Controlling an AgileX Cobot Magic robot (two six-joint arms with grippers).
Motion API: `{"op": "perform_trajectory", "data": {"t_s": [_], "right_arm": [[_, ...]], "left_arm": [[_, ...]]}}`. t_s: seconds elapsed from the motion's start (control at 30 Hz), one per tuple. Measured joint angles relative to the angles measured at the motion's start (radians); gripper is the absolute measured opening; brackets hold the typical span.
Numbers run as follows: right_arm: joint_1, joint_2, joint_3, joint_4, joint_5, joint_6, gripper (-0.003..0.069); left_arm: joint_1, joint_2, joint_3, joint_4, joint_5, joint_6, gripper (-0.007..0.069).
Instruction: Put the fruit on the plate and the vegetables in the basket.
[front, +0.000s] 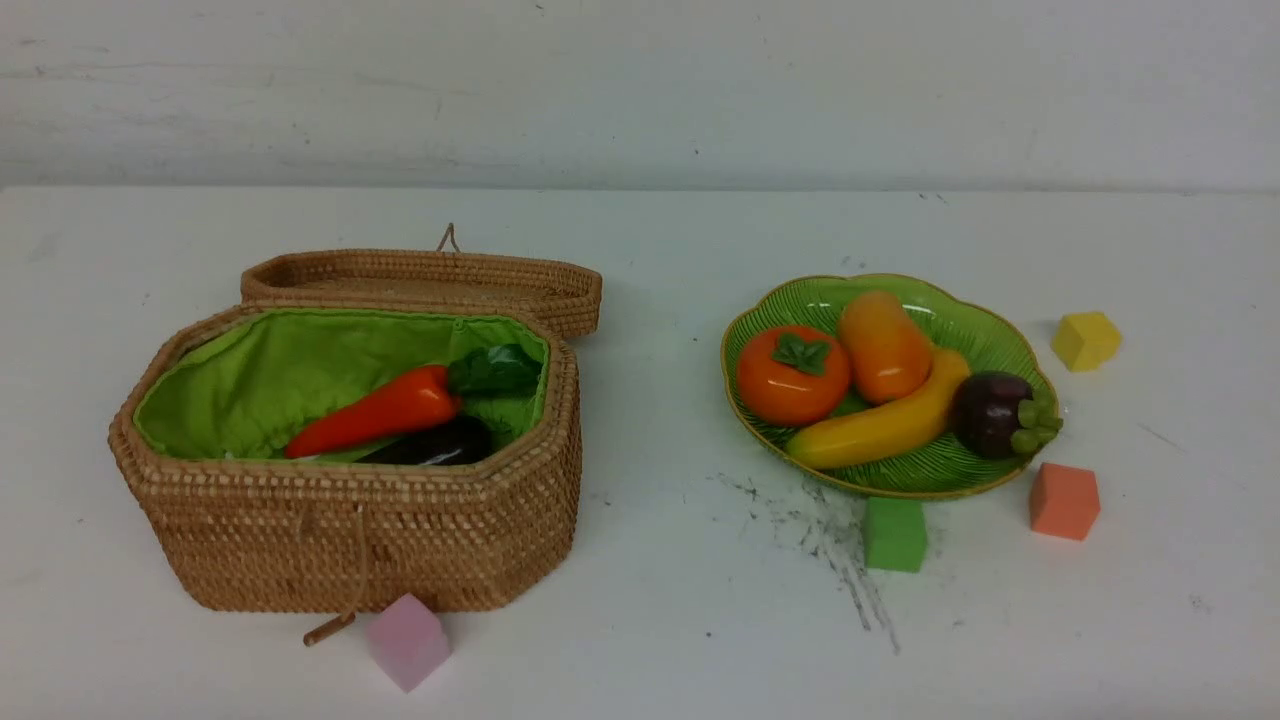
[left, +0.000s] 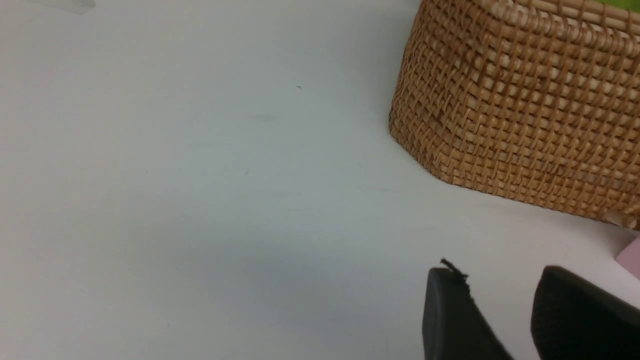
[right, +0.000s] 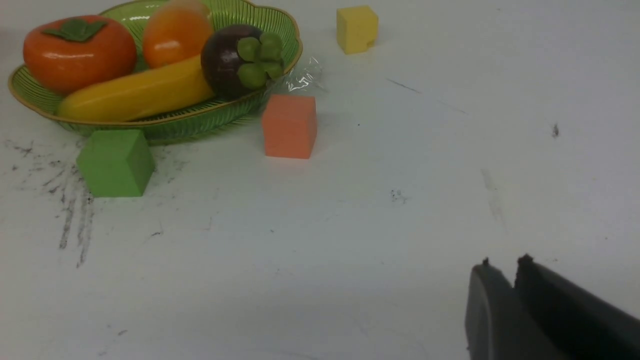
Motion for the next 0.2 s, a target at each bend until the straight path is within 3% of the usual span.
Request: {"op": "perform_trajectory", "data": {"t_s": [0.2], "right_arm": [[0.000,0.000,0.000,0.000,0.000,0.000,0.0096]], "left_arm": [[0.000,0.000,0.000,0.000,0.000,0.000,0.0239]]}}
